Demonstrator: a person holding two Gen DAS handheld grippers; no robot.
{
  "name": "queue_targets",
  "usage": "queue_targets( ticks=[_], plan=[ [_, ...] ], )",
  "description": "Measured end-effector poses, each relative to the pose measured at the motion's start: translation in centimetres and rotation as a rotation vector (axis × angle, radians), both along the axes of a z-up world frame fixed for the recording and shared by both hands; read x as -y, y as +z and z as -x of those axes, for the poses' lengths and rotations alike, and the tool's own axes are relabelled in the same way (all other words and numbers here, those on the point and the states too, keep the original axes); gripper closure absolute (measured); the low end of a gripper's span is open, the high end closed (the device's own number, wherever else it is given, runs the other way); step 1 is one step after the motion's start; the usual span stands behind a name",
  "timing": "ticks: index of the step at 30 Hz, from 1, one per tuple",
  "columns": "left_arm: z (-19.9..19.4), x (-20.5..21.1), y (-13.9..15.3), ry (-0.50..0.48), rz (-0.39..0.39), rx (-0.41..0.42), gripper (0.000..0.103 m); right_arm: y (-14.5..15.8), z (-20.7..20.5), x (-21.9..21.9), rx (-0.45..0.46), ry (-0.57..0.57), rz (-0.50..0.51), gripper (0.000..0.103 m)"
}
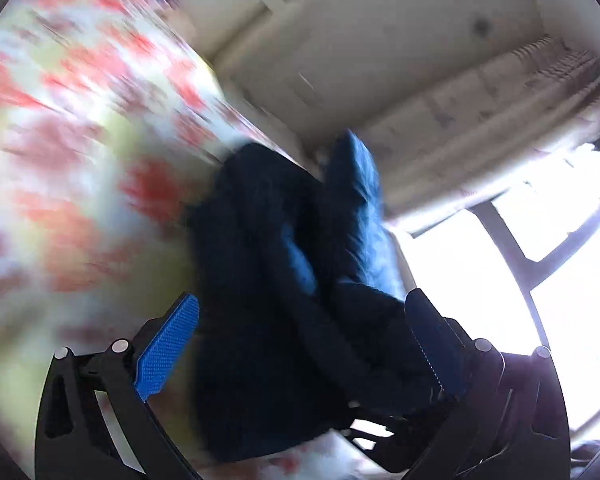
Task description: Fold large clothes
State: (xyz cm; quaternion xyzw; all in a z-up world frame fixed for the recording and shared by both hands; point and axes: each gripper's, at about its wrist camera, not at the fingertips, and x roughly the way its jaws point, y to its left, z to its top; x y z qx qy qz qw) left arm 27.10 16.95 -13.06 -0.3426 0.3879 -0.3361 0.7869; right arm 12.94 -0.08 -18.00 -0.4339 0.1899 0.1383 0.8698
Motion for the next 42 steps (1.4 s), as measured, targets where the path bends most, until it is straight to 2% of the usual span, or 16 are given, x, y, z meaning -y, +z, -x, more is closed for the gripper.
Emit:
queue_targets(
  ticks=[5,10,11,14,15,17,19,22,26,29,32,36,38,40,41,42],
  plan=[
    [-5.5,4.6,-1.1,-0.129,-0.03,-0.085,0.004,0.2,1.0,0.4,0.03,-0.005,-0.03,0.058],
    [-9.4,7.6,0.8,-0.211,-0.062,-0.092,0.004,-1.1,2.4,-0.8,0.065,0.032,0.034,0.056],
    [-10.1,8.3,1.3,-0.234,-0.096,-0.093,0.004,-1.5,2.6,-1.0,0.071,0.039,0.053,0.055],
    [-12.2,11.8,1.8,-0.261,-0.386,-0.117,0.004,-2.5,2.9,-1.7,0.094,0.06,0.097,0.04],
    [-12.7,12.2,1.3,-0.25,-0.43,-0.133,0.008,-2.5,3.4,-1.7,0.105,0.067,0.107,0.037],
    [-13.2,12.3,0.3,-0.234,-0.39,-0.142,0.023,-1.9,4.1,-1.0,0.084,0.076,0.081,0.026],
    [-13.0,11.9,0.0,-0.227,-0.345,-0.132,0.038,-0.4,5.6,1.2,0.059,0.045,-0.023,0.012],
    [-11.8,10.9,0.1,-0.214,-0.31,-0.093,0.043,0.8,7.8,6.4,0.023,-0.055,-0.175,0.01],
    [-11.7,10.6,-0.1,-0.211,-0.308,-0.085,0.047,-0.2,8.9,12.4,-0.088,-0.206,-0.371,0.01],
    [-10.7,11.1,1.4,-0.194,-0.341,-0.047,0.056,-1.7,8.3,13.7,-0.101,-0.303,-0.362,0.013],
    [-7.9,11.7,4.8,-0.153,-0.415,0.065,0.071,-2.6,7.6,13.8,-0.146,-0.329,-0.352,0.015],
    [-4.0,10.0,9.3,-0.145,-0.381,0.208,0.076,-3.3,7.6,13.6,-0.178,-0.336,-0.315,0.017],
    [-4.3,8.6,8.1,-0.127,-0.377,0.206,0.076,-3.3,5.9,13.6,-0.194,-0.333,-0.326,0.017],
    [-6.4,7.7,3.6,-0.117,-0.38,0.101,0.073,-3.3,5.4,13.9,-0.207,-0.331,-0.346,0.017],
    [-7.1,7.0,1.3,-0.12,-0.334,0.056,0.07,-2.9,5.0,14.1,-0.215,-0.327,-0.352,0.017],
    [-7.4,5.8,-0.7,-0.122,-0.229,0.039,0.064,-2.4,4.9,14.4,-0.234,-0.312,-0.366,0.017]
  ],
)
